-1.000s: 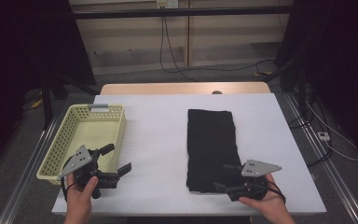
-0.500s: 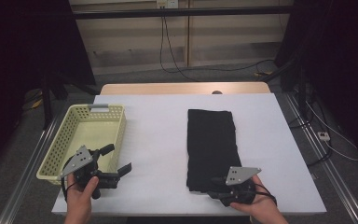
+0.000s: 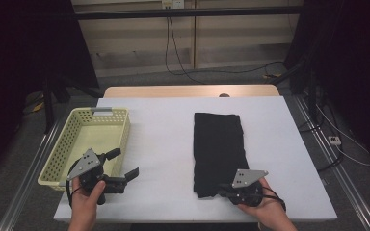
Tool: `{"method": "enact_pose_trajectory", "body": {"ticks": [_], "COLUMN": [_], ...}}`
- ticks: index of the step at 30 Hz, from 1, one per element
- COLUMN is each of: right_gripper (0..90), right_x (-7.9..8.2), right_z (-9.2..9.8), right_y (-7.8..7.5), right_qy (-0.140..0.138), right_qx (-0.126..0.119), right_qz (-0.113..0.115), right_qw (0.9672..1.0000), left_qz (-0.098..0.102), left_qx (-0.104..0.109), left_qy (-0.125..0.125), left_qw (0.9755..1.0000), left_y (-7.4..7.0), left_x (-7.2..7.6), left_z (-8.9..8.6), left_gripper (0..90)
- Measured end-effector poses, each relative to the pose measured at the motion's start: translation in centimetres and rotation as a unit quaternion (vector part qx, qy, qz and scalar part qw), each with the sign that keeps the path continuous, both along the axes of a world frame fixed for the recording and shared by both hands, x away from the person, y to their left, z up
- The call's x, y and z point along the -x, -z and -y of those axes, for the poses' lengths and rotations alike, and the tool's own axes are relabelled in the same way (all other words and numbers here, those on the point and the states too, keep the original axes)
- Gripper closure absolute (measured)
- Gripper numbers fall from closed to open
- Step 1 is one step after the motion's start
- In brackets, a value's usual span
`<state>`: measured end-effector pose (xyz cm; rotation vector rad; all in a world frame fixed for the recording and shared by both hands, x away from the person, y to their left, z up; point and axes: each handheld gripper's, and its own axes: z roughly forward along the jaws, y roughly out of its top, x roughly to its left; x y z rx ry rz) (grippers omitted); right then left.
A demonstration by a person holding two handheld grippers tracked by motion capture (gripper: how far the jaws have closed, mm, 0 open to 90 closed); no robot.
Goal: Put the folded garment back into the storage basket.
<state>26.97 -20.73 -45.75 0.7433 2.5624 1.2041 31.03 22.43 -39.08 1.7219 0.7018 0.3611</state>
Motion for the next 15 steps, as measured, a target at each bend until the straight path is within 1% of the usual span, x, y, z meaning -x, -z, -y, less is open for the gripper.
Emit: {"method": "enact_pose_trajectory", "body": {"ticks": [2, 5, 6, 7, 9, 10, 13, 14, 15], "right_gripper": [81.2, 82.3, 82.6, 83.0, 83.1, 83.1, 83.1, 83.1, 83.1], "right_x": [0.1, 0.1, 0.0, -0.2, -0.2, -0.1, 0.0, -0.1, -0.1], "right_z": [-0.2, -0.1, 0.0, 0.5, 0.8, 0.9, 1.1, 1.4, 1.5], "right_y": [-0.1, -0.1, -0.1, -0.1, -0.4, -0.6, -1.0, -1.1, -1.0], "right_qy": [0.009, 0.014, 0.017, 0.022, 0.029, 0.029, 0.034, 0.035, 0.037], "right_qx": [0.008, 0.003, -0.007, -0.027, -0.046, -0.053, -0.058, -0.073, -0.076], "right_qz": [0.002, 0.0, -0.006, -0.016, -0.015, -0.011, -0.003, -0.005, -0.005], "right_qw": [0.9999, 0.9999, 0.9998, 0.9993, 0.9984, 0.9981, 0.9977, 0.9967, 0.9964], "left_qz": [-0.007, -0.014, -0.019, -0.026, -0.032, -0.036, -0.041, -0.042, -0.043], "left_qx": [-0.006, -0.017, -0.019, -0.019, -0.022, -0.02, -0.024, -0.024, -0.024], "left_qy": [0.003, 0.008, 0.009, 0.009, 0.017, 0.019, 0.025, 0.026, 0.027], "left_qw": [1.0, 0.9997, 0.9996, 0.9994, 0.9991, 0.999, 0.9986, 0.9985, 0.9984], "left_y": [0.0, -0.2, -0.2, -0.3, -0.5, -0.6, -0.8, -0.9, -0.9], "left_x": [0.0, -0.1, -0.1, -0.1, -0.2, -0.2, -0.5, -0.6, -0.8], "left_z": [0.3, 0.7, 0.8, 1.0, 1.4, 1.7, 2.5, 2.7, 3.0], "left_gripper": [2.7, 2.7, 2.9, 2.8, 2.8, 2.8, 2.8, 2.8, 2.8]}}
